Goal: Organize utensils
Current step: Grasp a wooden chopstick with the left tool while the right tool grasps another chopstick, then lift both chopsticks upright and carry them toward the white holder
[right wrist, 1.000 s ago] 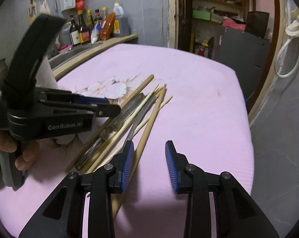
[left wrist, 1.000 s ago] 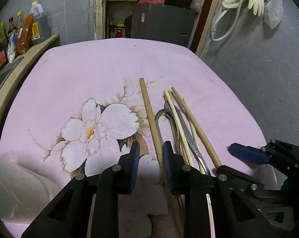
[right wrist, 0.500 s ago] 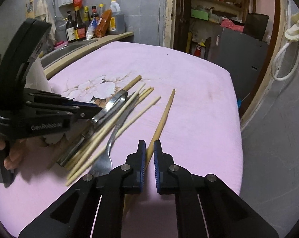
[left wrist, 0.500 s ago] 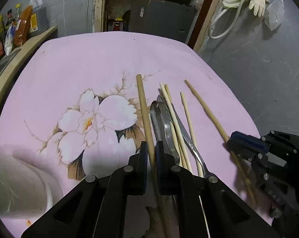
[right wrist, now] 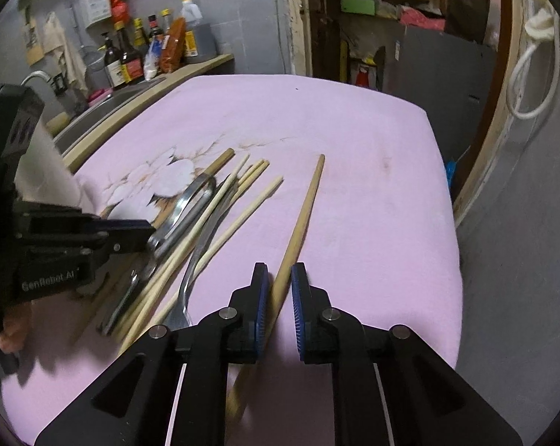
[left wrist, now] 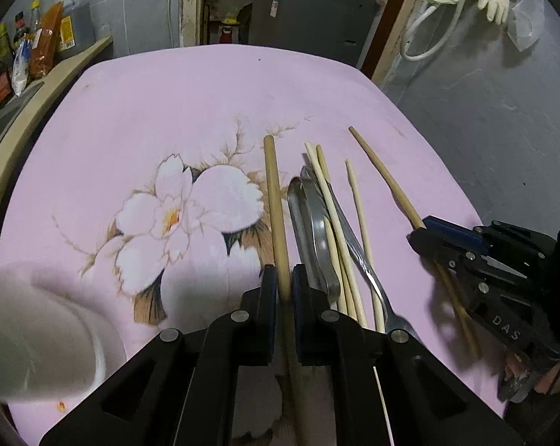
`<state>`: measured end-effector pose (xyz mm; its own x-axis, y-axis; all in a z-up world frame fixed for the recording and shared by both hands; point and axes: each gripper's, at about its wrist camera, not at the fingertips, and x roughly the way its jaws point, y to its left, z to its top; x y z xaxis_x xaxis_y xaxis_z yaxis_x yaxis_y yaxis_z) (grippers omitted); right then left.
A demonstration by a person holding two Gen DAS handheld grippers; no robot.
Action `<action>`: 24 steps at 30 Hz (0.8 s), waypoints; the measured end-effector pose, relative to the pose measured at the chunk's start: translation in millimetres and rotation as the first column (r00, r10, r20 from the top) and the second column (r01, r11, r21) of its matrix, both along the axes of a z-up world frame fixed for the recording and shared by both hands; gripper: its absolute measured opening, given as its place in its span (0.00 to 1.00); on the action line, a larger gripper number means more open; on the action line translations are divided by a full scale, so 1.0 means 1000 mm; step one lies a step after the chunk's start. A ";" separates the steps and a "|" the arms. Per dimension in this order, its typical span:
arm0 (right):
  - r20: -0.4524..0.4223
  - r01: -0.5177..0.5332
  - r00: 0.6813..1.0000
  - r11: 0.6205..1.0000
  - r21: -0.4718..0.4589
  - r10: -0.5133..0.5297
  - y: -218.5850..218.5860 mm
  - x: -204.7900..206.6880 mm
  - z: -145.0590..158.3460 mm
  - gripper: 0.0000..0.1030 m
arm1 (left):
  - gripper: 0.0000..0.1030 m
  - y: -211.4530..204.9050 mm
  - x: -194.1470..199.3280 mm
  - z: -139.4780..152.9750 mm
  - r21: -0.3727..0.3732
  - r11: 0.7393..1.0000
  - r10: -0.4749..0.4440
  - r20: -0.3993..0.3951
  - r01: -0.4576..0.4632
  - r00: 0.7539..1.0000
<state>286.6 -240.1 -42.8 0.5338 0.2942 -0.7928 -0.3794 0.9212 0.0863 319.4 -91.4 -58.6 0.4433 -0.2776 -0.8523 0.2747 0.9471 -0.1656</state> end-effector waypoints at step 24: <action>0.039 0.088 0.994 0.969 0.231 -0.099 -0.013 -0.018 0.020 0.04 | 0.05 0.023 -0.032 0.028 -0.157 0.985 0.088 0.086 -0.073 0.992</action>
<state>268.6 -253.4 -22.8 0.6048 0.4114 -0.6819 -0.3018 0.9108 0.2818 287.7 -68.2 -30.3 0.5441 -0.3617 -0.7570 0.2193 0.9322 -0.2878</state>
